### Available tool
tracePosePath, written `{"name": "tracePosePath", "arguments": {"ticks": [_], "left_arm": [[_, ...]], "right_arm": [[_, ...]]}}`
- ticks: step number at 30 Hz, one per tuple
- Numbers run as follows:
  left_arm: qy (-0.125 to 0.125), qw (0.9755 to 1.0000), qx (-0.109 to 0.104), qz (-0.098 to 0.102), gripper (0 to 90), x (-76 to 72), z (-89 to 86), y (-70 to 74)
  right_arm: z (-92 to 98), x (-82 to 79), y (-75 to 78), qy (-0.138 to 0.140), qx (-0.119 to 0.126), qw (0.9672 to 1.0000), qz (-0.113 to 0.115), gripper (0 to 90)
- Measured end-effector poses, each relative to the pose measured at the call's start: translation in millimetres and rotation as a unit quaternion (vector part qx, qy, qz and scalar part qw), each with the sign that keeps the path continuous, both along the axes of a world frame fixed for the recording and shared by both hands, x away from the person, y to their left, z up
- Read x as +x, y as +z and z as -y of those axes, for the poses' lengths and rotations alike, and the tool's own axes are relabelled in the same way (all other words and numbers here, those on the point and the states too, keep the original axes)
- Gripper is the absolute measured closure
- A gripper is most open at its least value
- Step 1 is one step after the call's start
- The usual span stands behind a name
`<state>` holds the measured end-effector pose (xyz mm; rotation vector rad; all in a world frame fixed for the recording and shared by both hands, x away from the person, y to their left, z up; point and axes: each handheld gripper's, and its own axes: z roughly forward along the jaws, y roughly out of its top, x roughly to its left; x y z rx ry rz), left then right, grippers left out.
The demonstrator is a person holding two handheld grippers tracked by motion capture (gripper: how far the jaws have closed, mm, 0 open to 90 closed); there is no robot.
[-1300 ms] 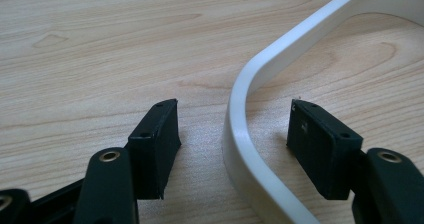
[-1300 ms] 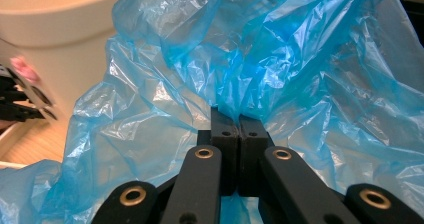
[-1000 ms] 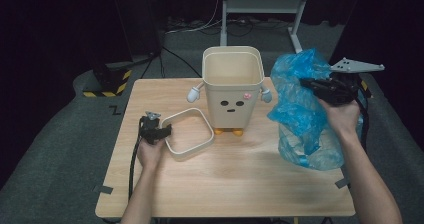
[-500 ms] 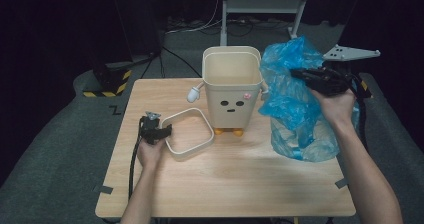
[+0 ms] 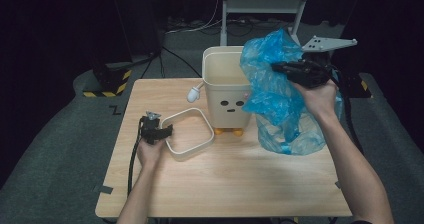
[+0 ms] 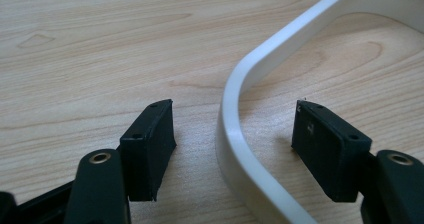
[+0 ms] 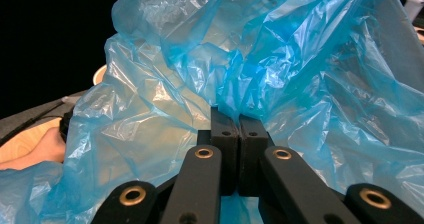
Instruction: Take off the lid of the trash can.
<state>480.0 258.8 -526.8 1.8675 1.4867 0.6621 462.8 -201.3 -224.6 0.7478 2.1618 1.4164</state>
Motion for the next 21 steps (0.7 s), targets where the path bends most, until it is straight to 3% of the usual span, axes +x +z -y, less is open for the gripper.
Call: {"name": "tracePosePath", "arguments": {"ticks": [7, 12, 15, 21], "left_arm": [[0.005, 0.9999, -0.015, 0.0, 34.8, 0.6, -4.7, 2.4], [0.002, 0.9991, -0.033, 0.025, 34.9, -5.2, -8.3, 21.6], [-0.003, 0.9987, -0.042, 0.029, 34.7, -6.1, -8.6, 28.9], [-0.044, 0.9969, -0.055, 0.033, 34.5, -4.3, -2.6, 58.4]], "right_arm": [[-18.8, 11.4, 0.0, 0.012, 0.003, 0.9999, -0.007, 88.7], [-32.4, 20.0, -3.0, 0.019, -0.004, 0.9997, -0.014, 88.7], [-38.1, 22.7, -4.3, 0.022, -0.003, 0.9996, -0.017, 88.7], [-54.3, 30.9, -10.8, 0.032, -0.011, 0.9992, -0.024, 88.6]]}}
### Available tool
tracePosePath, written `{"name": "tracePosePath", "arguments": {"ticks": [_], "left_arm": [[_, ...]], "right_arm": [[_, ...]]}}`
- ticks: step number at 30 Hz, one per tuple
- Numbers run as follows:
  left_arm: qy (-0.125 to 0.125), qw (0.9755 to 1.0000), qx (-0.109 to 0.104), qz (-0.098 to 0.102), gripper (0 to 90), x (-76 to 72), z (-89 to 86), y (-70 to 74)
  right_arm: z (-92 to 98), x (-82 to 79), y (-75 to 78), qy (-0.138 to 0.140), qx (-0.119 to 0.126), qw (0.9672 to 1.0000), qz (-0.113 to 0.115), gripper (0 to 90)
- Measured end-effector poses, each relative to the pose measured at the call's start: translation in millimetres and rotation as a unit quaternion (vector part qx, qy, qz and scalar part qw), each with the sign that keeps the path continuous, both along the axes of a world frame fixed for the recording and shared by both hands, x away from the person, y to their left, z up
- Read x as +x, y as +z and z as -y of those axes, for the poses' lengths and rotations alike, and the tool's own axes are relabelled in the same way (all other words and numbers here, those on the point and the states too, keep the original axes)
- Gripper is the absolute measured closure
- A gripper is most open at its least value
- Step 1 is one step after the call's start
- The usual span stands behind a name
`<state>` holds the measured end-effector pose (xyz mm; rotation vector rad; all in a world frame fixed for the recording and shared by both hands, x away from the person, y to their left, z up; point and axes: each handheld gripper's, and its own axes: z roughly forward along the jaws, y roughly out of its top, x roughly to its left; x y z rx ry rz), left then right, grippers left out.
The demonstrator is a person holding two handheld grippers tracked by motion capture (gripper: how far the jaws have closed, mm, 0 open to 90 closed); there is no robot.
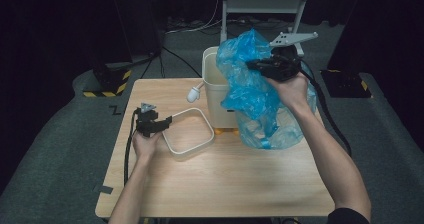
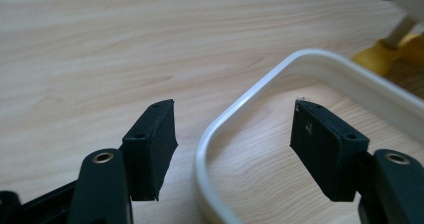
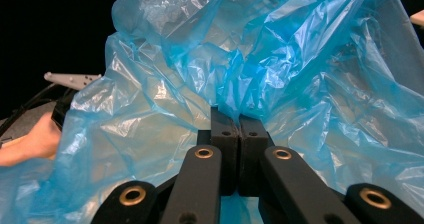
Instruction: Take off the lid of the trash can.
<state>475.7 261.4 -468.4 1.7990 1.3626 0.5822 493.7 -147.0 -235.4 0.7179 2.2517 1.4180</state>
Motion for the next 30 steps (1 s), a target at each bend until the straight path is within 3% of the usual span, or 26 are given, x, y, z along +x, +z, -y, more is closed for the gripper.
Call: {"name": "tracePosePath", "arguments": {"ticks": [1, 6, 12, 13, 15, 16, 26, 28, 30], "left_arm": [[-0.012, 0.9999, -0.012, 0.003, 34.0, 1.3, 2.1, 10.8], [-0.033, 0.999, -0.028, 0.014, 33.3, 0.2, 6.2, 31.8], [-0.064, 0.9952, -0.066, 0.033, 31.7, -6.0, 12.4, 63.2], [-0.07, 0.9947, -0.065, 0.038, 31.5, -7.2, 14.8, 73.6], [-0.071, 0.9946, -0.064, 0.04, 31.4, -7.2, 15.9, 77.1], [-0.074, 0.9943, -0.062, 0.045, 31.3, -6.6, 17.8, 86.9], [-0.1, 0.9905, -0.068, 0.065, 32.1, -7.5, 29.8, 124.2], [-0.101, 0.9908, -0.06, 0.068, 32.8, -8.0, 34.8, 133.6], [-0.114, 0.9895, -0.055, 0.068, 32.6, -8.4, 39.7, 145.3]], "right_arm": [[-2.8, 3.1, -3.1, 0.002, 0.002, 1.0, -0.006, 88.6], [-8.0, 6.7, -6.6, 0.004, -0.001, 0.9999, -0.013, 88.6], [-16.5, 8.1, -7.1, 0.01, -0.008, 0.9998, -0.014, 88.5], [-20.5, 8.9, -8.0, 0.012, -0.015, 0.9997, -0.014, 88.5], [-23.4, 10.0, -9.1, 0.013, -0.017, 0.9996, -0.017, 88.5], [-25.4, 11.2, -10.0, 0.014, -0.017, 0.9996, -0.018, 88.5], [-32.1, 18.5, -15.4, 0.016, -0.015, 0.9991, -0.035, 88.4], [-32.6, 18.0, -15.2, 0.013, -0.018, 0.9991, -0.035, 88.3], [-32.7, 17.7, -14.9, 0.011, -0.02, 0.9991, -0.036, 88.3]]}}
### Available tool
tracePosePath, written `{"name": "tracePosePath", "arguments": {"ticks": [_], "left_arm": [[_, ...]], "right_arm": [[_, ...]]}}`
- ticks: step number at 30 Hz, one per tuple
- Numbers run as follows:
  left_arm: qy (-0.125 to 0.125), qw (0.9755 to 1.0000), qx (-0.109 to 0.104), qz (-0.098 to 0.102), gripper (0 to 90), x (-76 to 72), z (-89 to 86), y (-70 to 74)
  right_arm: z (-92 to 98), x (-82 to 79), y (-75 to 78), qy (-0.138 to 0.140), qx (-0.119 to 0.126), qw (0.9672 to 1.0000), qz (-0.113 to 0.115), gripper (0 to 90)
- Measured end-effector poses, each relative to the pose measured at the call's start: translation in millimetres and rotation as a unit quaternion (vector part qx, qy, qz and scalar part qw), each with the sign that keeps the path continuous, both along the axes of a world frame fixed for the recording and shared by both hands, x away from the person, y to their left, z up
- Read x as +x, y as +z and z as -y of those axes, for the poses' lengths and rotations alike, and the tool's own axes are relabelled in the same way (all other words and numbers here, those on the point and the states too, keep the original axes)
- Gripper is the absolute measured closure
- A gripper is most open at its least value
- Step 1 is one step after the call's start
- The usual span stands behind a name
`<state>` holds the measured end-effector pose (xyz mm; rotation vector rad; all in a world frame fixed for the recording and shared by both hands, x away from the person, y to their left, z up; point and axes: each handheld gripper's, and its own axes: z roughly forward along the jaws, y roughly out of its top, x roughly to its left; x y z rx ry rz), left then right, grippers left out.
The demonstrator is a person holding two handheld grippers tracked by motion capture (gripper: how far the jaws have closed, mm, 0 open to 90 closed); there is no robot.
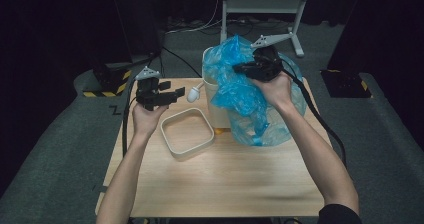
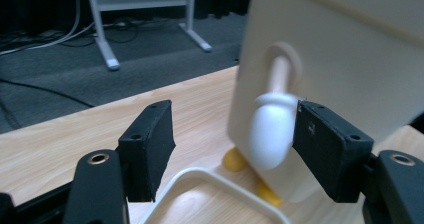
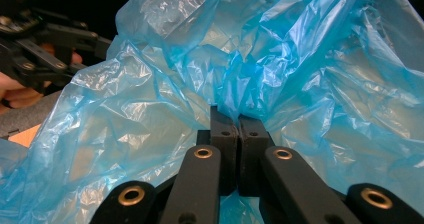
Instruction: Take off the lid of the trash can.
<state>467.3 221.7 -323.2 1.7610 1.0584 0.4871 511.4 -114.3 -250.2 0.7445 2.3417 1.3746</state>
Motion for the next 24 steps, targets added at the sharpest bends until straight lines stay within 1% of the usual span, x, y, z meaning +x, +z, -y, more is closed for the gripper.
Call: {"name": "tracePosePath", "arguments": {"ticks": [1, 2, 3, 4, 5, 6, 7, 8, 9, 10, 12, 14, 16, 17, 18, 20, 21, 22, 23, 24], "left_arm": [[0.0, 1.0, 0.0, 0.0, 32.6, 0.0, 0.0, 0.0], [-0.006, 1.0, -0.002, 0.005, 32.4, -1.6, 2.9, 9.7], [-0.01, 0.9999, -0.004, 0.006, 32.2, -2.3, 4.0, 14.7], [-0.012, 0.9999, -0.007, 0.009, 32.0, -3.2, 5.4, 19.5], [-0.012, 0.9999, -0.007, 0.009, 32.0, -3.2, 5.4, 19.5], [-0.017, 0.9998, -0.01, 0.01, 32.0, -3.8, 7.2, 25.2], [-0.019, 0.9997, -0.002, 0.013, 32.2, -3.8, 9.7, 32.2], [-0.019, 0.9997, -0.002, 0.013, 32.3, -3.8, 9.7, 32.2], [-0.026, 0.9996, -0.001, 0.012, 32.2, -3.5, 12.3, 38.4], [-0.026, 0.9996, -0.001, 0.012, 32.2, -3.5, 12.3, 38.4], [-0.033, 0.9993, -0.005, 0.015, 32.1, -4.2, 15.5, 44.5], [-0.039, 0.999, -0.004, 0.021, 31.9, -5.1, 19.4, 50.8], [-0.043, 0.9988, -0.007, 0.023, 31.8, -5.7, 21.5, 55.2], [-0.043, 0.9988, -0.007, 0.023, 31.8, -5.7, 21.5, 55.2], [-0.048, 0.9983, -0.015, 0.028, 31.8, -5.8, 24.1, 59.8], [-0.05, 0.9982, -0.016, 0.029, 31.7, -5.6, 25.3, 61.3], [-0.057, 0.9978, -0.014, 0.03, 32.4, -4.7, 29.9, 65.4], [-0.057, 0.9978, -0.014, 0.03, 32.9, -4.7, 29.9, 65.4], [-0.06, 0.9976, -0.01, 0.034, 33.2, -4.0, 36.6, 69.3], [-0.063, 0.9974, -0.01, 0.035, 33.2, -3.4, 40.0, 71.3]], "right_arm": [[0.0, 0.0, 0.0, 0.0, 0.0, 1.0, 0.0, 88.3], [0.5, -0.4, 1.0, -0.002, 0.0, 1.0, 0.001, 88.2], [0.7, -0.7, 1.4, -0.003, 0.0, 1.0, 0.0, 88.2], [1.1, -0.9, 2.0, -0.003, -0.001, 1.0, -0.001, 88.2], [1.1, -0.9, 2.0, -0.003, -0.001, 1.0, -0.001, 88.2], [1.4, -0.8, 2.5, -0.003, -0.002, 1.0, -0.002, 88.2], [2.1, -0.1, 3.3, -0.003, -0.004, 1.0, -0.004, 88.1], [2.2, 0.1, 3.7, -0.003, -0.005, 1.0, -0.004, 88.2], [2.1, -0.2, 4.3, -0.004, -0.006, 1.0, -0.005, 88.1], [2.1, -0.2, 4.3, -0.004, -0.006, 1.0, -0.005, 88.1], [1.0, -1.1, 6.5, -0.004, -0.011, 0.9999, -0.004, 88.1], [-0.1, -1.0, 7.3, -0.005, -0.013, 0.9999, -0.005, 88.1], [-0.8, -0.4, 7.5, -0.004, -0.015, 0.9999, -0.006, 88.1], [-0.8, -0.4, 7.5, -0.004, -0.015, 0.9999, -0.006, 88.1], [-1.9, -0.1, 7.4, -0.005, -0.018, 0.9998, -0.006, 88.1], [-2.4, -0.1, 7.2, -0.004, -0.019, 0.9998, -0.006, 88.1], [-3.0, 0.2, 6.5, -0.003, -0.02, 0.9998, -0.009, 88.0], [-3.0, 0.2, 6.5, -0.003, -0.02, 0.9998, -0.009, 88.0], [-3.1, 1.1, 5.8, -0.002, -0.02, 0.9997, -0.01, 87.9], [-3.2, 1.2, 5.8, -0.002, -0.02, 0.9997, -0.011, 87.9]]}}
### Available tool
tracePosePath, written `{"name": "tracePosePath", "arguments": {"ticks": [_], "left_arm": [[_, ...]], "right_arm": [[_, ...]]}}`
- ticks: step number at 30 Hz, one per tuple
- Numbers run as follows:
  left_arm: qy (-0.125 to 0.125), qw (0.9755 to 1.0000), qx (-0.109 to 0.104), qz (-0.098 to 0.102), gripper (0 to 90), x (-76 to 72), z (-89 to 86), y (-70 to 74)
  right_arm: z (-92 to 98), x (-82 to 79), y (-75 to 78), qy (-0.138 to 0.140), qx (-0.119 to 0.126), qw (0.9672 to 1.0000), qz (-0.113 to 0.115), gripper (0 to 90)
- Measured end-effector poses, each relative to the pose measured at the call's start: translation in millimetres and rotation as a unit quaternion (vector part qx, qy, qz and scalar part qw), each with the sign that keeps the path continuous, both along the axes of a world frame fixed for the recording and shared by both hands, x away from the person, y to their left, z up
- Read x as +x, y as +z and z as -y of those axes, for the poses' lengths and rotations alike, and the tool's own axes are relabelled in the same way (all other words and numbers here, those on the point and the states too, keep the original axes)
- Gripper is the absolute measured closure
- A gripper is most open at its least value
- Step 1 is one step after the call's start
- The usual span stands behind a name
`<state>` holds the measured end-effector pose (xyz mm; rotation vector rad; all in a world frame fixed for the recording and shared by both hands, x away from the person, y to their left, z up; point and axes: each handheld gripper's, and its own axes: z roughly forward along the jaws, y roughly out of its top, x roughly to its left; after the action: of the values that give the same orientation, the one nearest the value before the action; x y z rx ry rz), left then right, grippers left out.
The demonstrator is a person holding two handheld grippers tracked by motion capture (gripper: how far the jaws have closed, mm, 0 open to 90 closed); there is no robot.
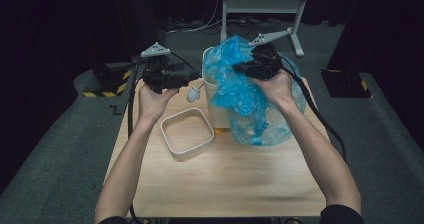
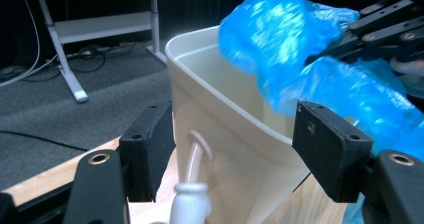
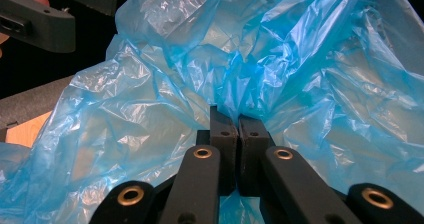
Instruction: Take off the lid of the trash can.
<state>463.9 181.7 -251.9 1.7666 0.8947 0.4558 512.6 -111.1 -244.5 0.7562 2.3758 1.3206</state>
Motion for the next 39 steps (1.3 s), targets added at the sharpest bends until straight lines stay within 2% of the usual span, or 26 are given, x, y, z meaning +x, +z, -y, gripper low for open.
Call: {"name": "tracePosePath", "arguments": {"ticks": [3, 6, 9, 11, 12, 13, 14, 16, 19, 24, 28, 31, 33, 34, 36, 39], "left_arm": [[-0.007, 1.0, -0.004, 0.004, 33.1, 1.6, 7.6, 4.4], [-0.012, 0.9999, -0.005, 0.007, 36.7, 5.6, 18.1, 8.8], [-0.009, 0.9999, 0.006, 0.01, 39.4, 11.6, 29.7, 11.8], [-0.003, 0.9998, 0.011, 0.017, 45.0, 17.6, 38.9, 12.6], [0.002, 0.9995, 0.023, 0.024, 47.4, 18.8, 44.1, 12.5], [0.002, 0.9995, 0.023, 0.024, 50.0, 18.8, 44.1, 12.5], [-0.001, 0.9991, 0.034, 0.027, 52.1, 20.9, 50.7, 11.8], [-0.004, 0.9986, 0.048, 0.024, 58.3, 24.1, 57.5, 10.5], [-0.012, 0.9983, 0.055, 0.013, 68.3, 29.1, 62.9, 7.4], [-0.014, 0.9968, 0.079, -0.009, 81.2, 39.8, 66.1, -0.2], [-0.011, 0.9954, 0.093, -0.019, 87.1, 44.8, 64.6, -4.3], [-0.006, 0.9936, 0.11, -0.021, 88.7, 47.0, 64.1, -6.6], [-0.005, 0.9933, 0.113, -0.024, 89.0, 48.7, 63.2, -8.8], [-0.005, 0.9935, 0.111, -0.026, 89.1, 49.0, 63.2, -9.9], [-0.004, 0.9927, 0.118, -0.023, 89.1, 48.9, 63.8, -11.2], [-0.003, 0.9923, 0.121, -0.023, 89.0, 48.8, 64.8, -10.8]], "right_arm": [[-0.4, -0.5, 0.2, 0.001, 0.0, 1.0, 0.001, 87.9], [-1.2, -1.4, -0.1, 0.001, -0.002, 1.0, -0.002, 87.9], [-1.8, -0.6, -1.0, 0.004, -0.005, 1.0, -0.003, 87.9], [-2.5, -0.8, -1.6, 0.006, -0.005, 1.0, -0.005, 87.8], [-2.6, -0.9, -1.8, 0.007, -0.006, 0.9999, -0.003, 87.7], [-2.7, -1.2, -1.8, 0.008, -0.007, 0.9999, -0.004, 87.5], [-2.6, -1.2, -1.8, 0.009, -0.007, 0.9999, -0.004, 87.3], [-2.2, -1.2, -1.8, 0.01, -0.008, 0.9999, -0.005, 86.8], [-1.7, -1.9, -1.9, 0.01, -0.007, 0.9999, -0.005, 85.7], [0.2, -3.7, -1.8, 0.013, -0.003, 0.9999, -0.004, 81.8], [2.6, -4.7, -1.1, 0.015, 0.005, 0.9999, -0.005, 73.8], [6.0, -7.5, 1.2, 0.01, 0.011, 0.9999, 0.005, 60.8], [9.9, -9.9, 3.9, -0.002, 0.016, 0.9998, 0.014, 52.2], [12.6, -11.0, 5.7, -0.006, 0.019, 0.9997, 0.016, 49.7], [19.4, -14.5, 9.6, -0.017, 0.026, 0.9992, 0.022, 46.1], [30.0, -17.7, 15.4, -0.03, 0.025, 0.9987, 0.032, 42.3]]}}
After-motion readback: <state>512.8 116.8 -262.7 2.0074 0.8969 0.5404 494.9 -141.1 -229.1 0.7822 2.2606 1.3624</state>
